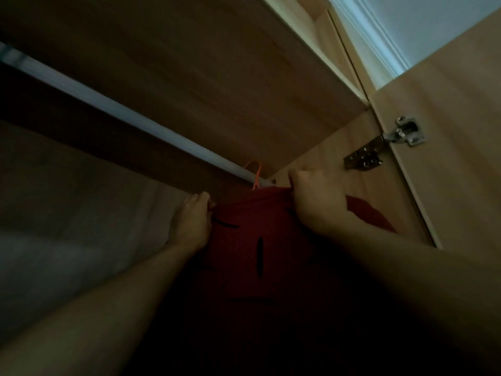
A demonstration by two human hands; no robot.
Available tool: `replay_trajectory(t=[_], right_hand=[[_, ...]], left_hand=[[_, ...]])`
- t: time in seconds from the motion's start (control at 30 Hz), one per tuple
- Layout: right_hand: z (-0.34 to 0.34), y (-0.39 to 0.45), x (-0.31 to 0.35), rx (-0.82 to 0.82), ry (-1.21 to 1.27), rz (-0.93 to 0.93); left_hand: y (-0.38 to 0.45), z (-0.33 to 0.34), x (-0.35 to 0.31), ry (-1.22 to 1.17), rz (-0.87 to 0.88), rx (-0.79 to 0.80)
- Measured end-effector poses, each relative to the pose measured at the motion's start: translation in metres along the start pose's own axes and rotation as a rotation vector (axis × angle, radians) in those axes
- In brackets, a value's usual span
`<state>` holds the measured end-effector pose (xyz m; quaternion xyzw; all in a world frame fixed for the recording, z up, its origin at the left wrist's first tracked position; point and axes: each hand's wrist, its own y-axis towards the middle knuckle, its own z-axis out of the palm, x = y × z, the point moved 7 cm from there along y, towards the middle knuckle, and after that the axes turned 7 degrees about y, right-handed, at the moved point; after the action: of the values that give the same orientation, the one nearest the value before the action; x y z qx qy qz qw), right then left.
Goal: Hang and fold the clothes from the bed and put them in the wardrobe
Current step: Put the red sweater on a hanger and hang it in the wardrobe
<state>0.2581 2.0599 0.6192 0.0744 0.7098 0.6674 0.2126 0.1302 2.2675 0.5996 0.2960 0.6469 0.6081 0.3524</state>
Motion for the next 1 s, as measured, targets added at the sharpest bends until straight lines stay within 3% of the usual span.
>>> replay_trajectory(t=[0.13,0.3,0.4,0.53,0.7,0.83,1.0], right_hand=[[0.006,-0.009,-0.006,0.105,-0.06,0.023],[0.013,-0.031,-0.006,0.035,-0.148,-0.067],[0.018,-0.041,0.003,0.027,-0.227,-0.142],[0.03,-0.064,0.01,0.162,-0.397,-0.219],[0.053,-0.103,0.002,0.398,-0.564,-0.214],[0.064,-0.112,-0.004,0.445,-0.679,-0.207],[0.066,-0.113,-0.007,0.43,-0.718,-0.233]], left_hand=[[-0.021,0.02,-0.006,-0.08,-0.051,-0.015],[-0.05,0.06,-0.007,-0.22,-0.145,-0.02],[-0.063,0.073,-0.014,-0.242,-0.094,-0.036],[-0.082,0.1,-0.02,-0.414,-0.078,0.124],[-0.085,0.148,-0.016,-0.333,-0.098,0.284],[-0.097,0.185,-0.028,-0.429,-0.111,0.377],[-0.101,0.194,-0.03,-0.554,-0.163,0.33]])
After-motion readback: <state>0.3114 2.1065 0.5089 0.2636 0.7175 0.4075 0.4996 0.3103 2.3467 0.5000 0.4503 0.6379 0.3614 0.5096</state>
